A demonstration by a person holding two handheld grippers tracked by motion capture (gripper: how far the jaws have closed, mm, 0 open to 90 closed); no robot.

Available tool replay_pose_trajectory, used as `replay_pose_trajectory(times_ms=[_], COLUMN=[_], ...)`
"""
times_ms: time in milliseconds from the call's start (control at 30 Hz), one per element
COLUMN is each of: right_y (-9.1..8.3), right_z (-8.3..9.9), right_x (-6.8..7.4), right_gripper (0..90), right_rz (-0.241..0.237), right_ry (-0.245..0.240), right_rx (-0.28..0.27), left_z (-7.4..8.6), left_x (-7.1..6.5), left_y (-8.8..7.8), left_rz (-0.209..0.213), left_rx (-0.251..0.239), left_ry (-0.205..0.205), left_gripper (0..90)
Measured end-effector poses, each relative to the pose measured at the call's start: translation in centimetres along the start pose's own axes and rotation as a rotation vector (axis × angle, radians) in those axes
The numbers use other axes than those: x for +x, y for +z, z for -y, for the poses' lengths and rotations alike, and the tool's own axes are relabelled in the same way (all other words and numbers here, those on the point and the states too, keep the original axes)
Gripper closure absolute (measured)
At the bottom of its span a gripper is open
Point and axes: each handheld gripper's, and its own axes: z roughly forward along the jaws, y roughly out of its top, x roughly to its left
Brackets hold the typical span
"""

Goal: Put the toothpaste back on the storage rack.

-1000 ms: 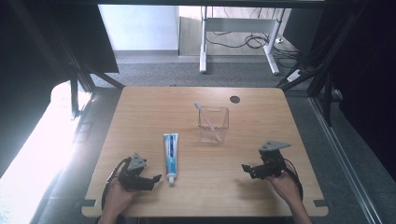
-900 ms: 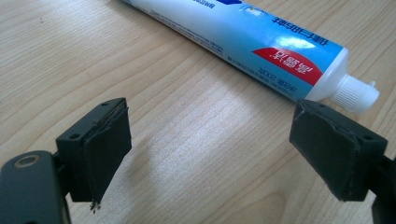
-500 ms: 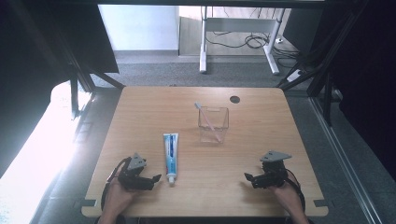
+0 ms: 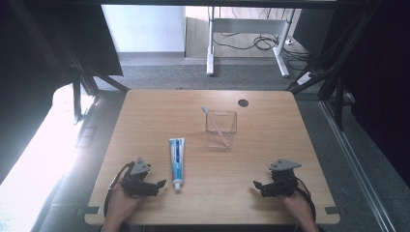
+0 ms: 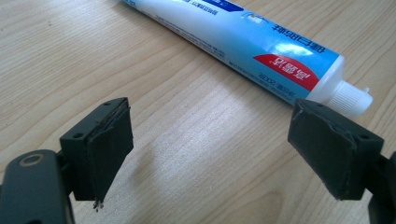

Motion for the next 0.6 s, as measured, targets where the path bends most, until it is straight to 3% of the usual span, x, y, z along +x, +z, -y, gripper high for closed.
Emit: replay_pose_trajectory(times_ms=[267,600], right_y=[-0.2,-0.9], right_z=[0.3,1.2], right_x=[0.0,-0.4], right_gripper=[3.1,4.0], right_rz=[0.012,0.031], right_ry=[-0.009,0.001], right_rx=[0.002,-0.001], left_z=[-0.3,-1.1], left_x=[0.0,-0.1], left_y=[-0.3,-0.8], left_rz=[0.003,0.008], left_rx=[-0.019,-0.036], left_ry=[-0.036,-0.019], left_gripper=[24.6,48.0])
